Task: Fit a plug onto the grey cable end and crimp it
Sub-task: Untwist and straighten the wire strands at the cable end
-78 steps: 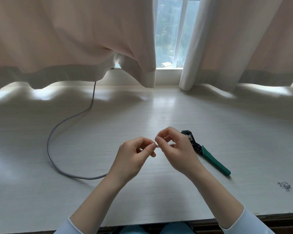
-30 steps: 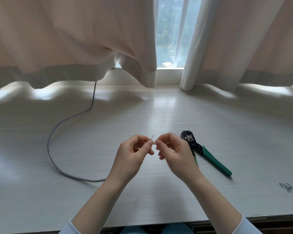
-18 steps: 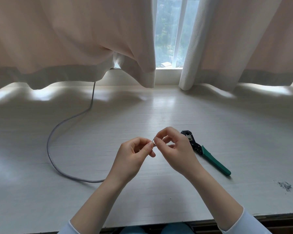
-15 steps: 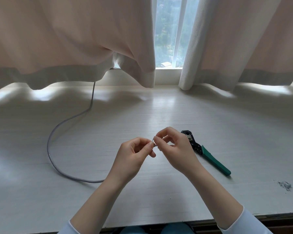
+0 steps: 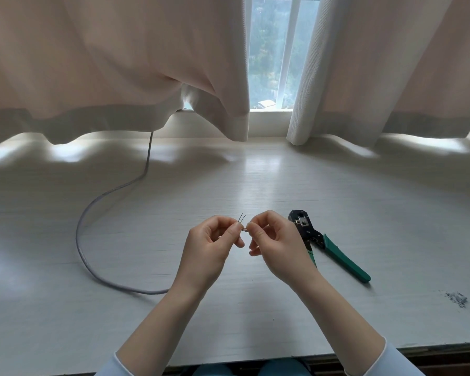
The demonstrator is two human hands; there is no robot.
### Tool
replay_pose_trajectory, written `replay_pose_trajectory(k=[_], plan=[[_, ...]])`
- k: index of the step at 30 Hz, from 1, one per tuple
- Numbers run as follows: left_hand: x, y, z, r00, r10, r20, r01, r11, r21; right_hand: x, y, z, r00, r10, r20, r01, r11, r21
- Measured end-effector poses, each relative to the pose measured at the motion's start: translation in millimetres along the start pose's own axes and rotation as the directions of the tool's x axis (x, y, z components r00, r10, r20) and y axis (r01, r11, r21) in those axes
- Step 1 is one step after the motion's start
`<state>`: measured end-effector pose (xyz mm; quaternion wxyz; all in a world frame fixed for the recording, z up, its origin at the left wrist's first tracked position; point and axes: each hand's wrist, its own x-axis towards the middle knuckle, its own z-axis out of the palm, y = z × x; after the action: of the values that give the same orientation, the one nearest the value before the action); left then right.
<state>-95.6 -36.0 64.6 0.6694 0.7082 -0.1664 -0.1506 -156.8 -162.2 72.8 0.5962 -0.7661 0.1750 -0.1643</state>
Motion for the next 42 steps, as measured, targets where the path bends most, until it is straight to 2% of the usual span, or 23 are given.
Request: replay_pose_trajectory(k=[8, 10, 13, 21, 25, 30, 34, 39, 42], plan=[[-0.1, -2.8, -1.5, 0.999, -0.006, 0.046, 0.006, 1.0, 0.012, 2.8, 4.6, -5.6, 1.0, -0.024, 0.015, 0.025, 0.999, -0.026], [-0.3, -3.7, -1.1, 0.998, -0.011, 0.055, 0.01, 1.0, 0.019, 2.3, 5.5, -6.4, 0.993, -0.119, 0.001, 0.118, 0.984, -0.134], [-0.2, -4.4, -0.8, 0.998, -0.013, 0.055, 0.012, 1.0, 0.023, 1.1, 5.3, -7.6, 0.953, -0.302, 0.03, 0.296, 0.905, -0.305], [0.6, -3.8, -2.8, 0.999, -0.045, 0.03, 0.045, 0.999, -0.022, -5.8, 9.3, -5.5, 0.874, -0.485, 0.024, 0.461, 0.812, -0.358], [1.6, -2.9, -3.4, 0.998, -0.055, 0.023, 0.056, 0.997, -0.044, -8.3, 11.8, -3.0, 0.909, -0.417, -0.01, 0.396, 0.871, -0.292], [1.9, -4.2, -3.0, 0.998, -0.058, 0.031, 0.059, 0.998, -0.029, -8.7, 8.5, -1.9, 0.981, -0.19, -0.049, 0.185, 0.978, -0.091], [1.0, -4.4, -2.3, 0.998, -0.053, 0.041, 0.054, 0.998, -0.032, -3.4, 3.8, -3.3, 0.999, -0.05, -0.009, 0.05, 0.998, -0.042], [0.8, -4.3, -2.2, 0.999, -0.043, 0.027, 0.044, 0.998, -0.036, -1.6, 2.9, -3.2, 1.0, -0.028, 0.01, 0.028, 1.0, 0.012], [0.4, -4.3, -2.3, 0.999, -0.036, 0.028, 0.037, 0.999, -0.025, -3.9, 3.7, -2.9, 0.986, -0.167, -0.012, 0.164, 0.978, -0.125]])
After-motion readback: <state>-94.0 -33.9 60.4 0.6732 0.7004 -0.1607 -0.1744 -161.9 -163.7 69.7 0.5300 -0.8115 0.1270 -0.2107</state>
